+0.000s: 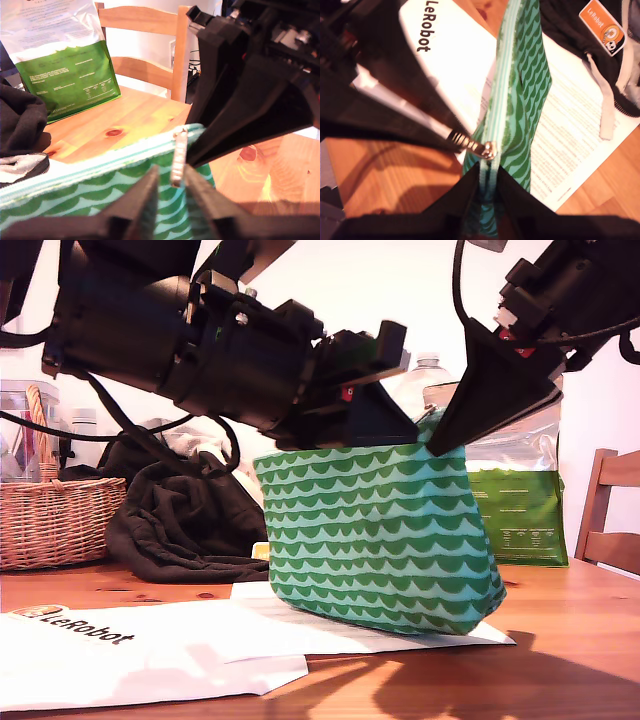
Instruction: Open the zipper in the zip bag in front of you
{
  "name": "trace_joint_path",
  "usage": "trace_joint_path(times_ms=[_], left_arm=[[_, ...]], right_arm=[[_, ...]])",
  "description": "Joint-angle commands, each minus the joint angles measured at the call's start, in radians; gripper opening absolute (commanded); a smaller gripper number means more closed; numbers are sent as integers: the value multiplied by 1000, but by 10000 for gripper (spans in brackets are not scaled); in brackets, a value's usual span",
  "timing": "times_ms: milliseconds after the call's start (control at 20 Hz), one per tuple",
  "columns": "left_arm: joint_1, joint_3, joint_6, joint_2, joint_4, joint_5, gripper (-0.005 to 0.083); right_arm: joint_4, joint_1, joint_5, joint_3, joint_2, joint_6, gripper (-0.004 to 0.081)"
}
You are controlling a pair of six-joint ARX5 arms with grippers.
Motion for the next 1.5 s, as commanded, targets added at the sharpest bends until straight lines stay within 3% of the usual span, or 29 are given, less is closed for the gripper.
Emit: trace_joint_path(times_ms=[0, 300, 700, 1000, 1450], left_arm=[[-3, 13, 3, 12, 9, 18, -22], [-2, 29, 1, 11, 8, 68, -22], [0, 30, -6, 1, -9, 103, -22], [8, 34, -32, -37, -48, 130, -22], [87, 35, -36, -69, -101, 150, -22]], right_arm=[[12, 0, -8, -2, 1, 1, -13], [11, 0, 7, -2, 1, -4, -13], [-41, 0, 155, -2, 1, -140, -13], [-42, 0, 181, -2, 1, -158, -13], [-76, 0, 208, -2, 1, -160, -13]])
